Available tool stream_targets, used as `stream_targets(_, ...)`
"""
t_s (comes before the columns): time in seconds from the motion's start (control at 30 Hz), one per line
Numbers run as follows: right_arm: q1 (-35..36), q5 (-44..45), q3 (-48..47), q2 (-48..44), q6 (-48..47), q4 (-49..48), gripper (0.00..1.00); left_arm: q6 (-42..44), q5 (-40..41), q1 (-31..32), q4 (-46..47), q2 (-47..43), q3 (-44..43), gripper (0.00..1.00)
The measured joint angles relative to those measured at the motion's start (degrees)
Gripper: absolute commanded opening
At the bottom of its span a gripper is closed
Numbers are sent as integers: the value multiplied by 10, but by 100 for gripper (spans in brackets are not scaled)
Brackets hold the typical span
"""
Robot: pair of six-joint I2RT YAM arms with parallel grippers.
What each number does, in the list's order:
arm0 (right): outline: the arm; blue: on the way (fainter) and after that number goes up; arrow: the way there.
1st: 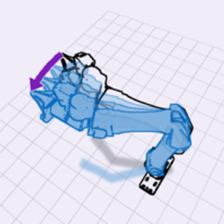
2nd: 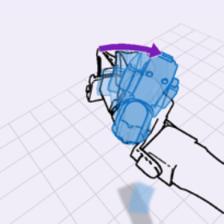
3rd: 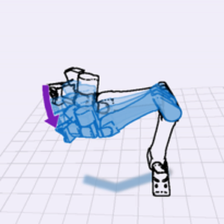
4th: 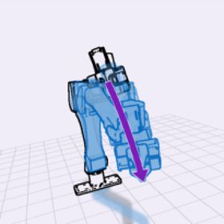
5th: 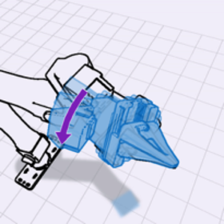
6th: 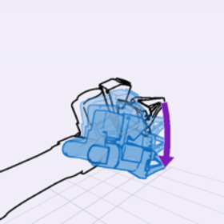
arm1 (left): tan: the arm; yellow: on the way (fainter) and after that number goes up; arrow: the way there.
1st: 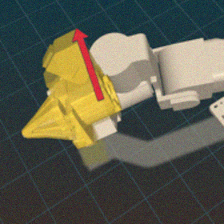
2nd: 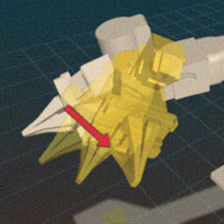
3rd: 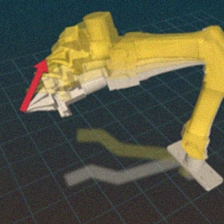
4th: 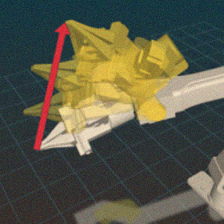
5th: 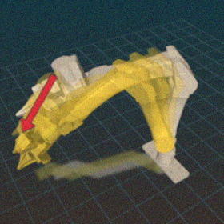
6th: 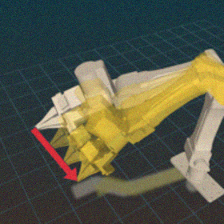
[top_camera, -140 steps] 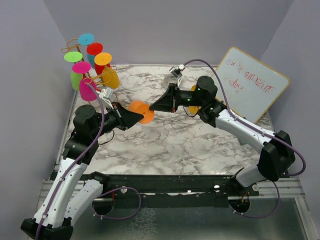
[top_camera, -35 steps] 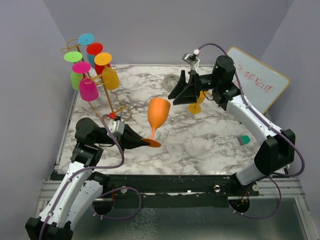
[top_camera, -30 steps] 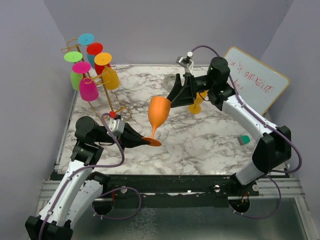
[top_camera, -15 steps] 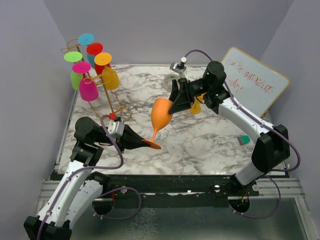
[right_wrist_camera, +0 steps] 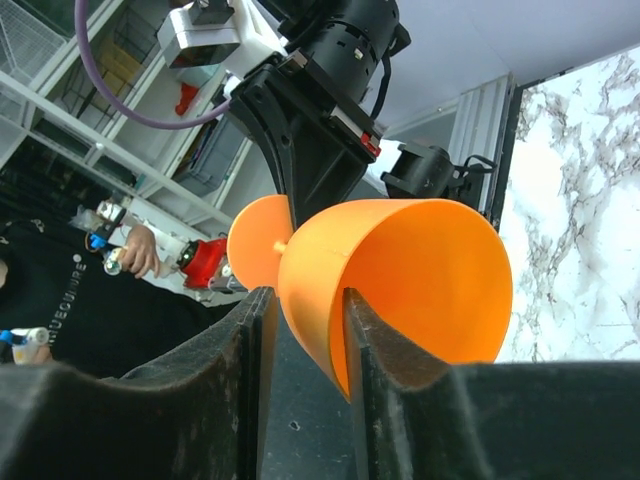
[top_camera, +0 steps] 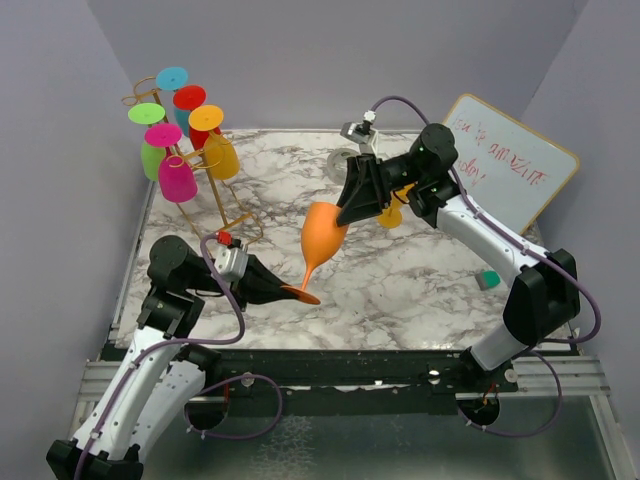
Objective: Take the wine glass off the wine glass rack
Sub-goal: Place the wine glass at the center of the board.
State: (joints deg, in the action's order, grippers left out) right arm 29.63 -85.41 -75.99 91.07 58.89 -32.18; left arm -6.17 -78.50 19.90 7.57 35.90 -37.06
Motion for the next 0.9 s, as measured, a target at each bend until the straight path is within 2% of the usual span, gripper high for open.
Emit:
stream_targets(0.03, 0, 0, 0, 0, 3, -6, 25, 1, 0, 0, -2, 0, 0, 0)
stream_targets(0.17, 0, -3, 5, 0, 16, -22, 15, 3, -6, 0, -5, 1, 0, 0)
stream_targets(0.27, -1, -9, 7, -3, 28, -27, 1, 12, -8, 0, -20, 5, 0, 0)
stream_targets(0.33, -1, -16, 8, -7, 32, -29, 1, 28, -9, 0, -38, 13, 0, 0)
stream_targets(0.5, -3, -24, 11, -10, 37, -33, 1, 52, -10, 0, -57, 24, 0, 19)
stream_targets(0.67, -2, -24, 21, -13, 37, -38, 0, 67, 5, -1, -98, 24, -1, 30)
stream_targets(0.8, -1, -23, 30, -14, 28, -38, 1, 76, 22, -2, -120, 24, -1, 35)
stream_targets(0.9, -1, -17, 33, -14, -12, -5, 1, 88, 42, -2, -139, 14, -2, 45)
